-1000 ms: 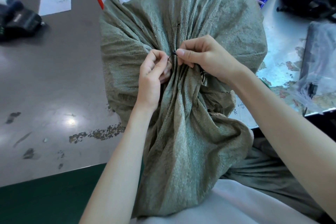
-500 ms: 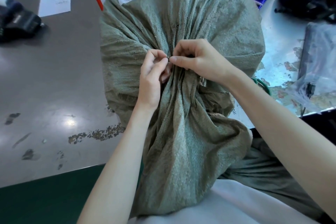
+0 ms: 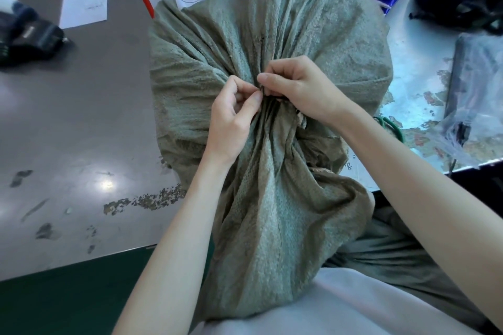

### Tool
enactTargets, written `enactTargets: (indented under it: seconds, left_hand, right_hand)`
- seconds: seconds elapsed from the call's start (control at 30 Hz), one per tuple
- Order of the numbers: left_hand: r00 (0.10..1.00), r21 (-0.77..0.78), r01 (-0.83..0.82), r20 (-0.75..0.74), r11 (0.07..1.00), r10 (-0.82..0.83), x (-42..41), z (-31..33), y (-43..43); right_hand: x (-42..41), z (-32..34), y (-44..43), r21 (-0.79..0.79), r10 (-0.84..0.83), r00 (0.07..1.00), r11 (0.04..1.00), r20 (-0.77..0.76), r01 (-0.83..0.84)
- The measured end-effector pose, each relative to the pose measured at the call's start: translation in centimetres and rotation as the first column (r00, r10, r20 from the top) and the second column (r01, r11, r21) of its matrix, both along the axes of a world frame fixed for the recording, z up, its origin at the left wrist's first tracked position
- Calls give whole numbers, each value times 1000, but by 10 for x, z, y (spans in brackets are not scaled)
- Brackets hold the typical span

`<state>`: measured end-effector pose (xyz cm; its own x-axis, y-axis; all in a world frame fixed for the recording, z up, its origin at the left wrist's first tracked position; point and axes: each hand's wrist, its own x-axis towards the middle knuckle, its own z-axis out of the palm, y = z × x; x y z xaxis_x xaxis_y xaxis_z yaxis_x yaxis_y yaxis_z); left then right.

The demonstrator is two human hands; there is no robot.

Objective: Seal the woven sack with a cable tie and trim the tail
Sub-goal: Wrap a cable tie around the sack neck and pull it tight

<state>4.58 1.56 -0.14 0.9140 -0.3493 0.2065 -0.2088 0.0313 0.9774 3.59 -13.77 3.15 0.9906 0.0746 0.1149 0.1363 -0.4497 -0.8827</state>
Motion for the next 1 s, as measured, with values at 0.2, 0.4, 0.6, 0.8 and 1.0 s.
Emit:
enactTargets:
  seconds: [0.2,0.4,0.6,0.8,1.0]
  left_hand:
    - [1000,46,-14,7,999,14,2,3,-1]
    - [986,214,-50,163,976,14,0,9,2]
    - [966,340,-88,260,936,-4,-4,12,5]
    - [933,451,-161,360,878,-14,-12,5,15]
    - [912,506,-235,409,830,10,-19,3,16]
  right_hand:
    - [-5,0,-2,7,-36,998,999,56,36]
    - [-8,-1,-3,142,-130,987,983,93,116]
    - [-6,-2,-9,362,-223,971,915,90,177]
    - [0,-9,-14,629,-281,958,756,57,184]
    - [3,-8,-14,859,-301,953,495,32,128]
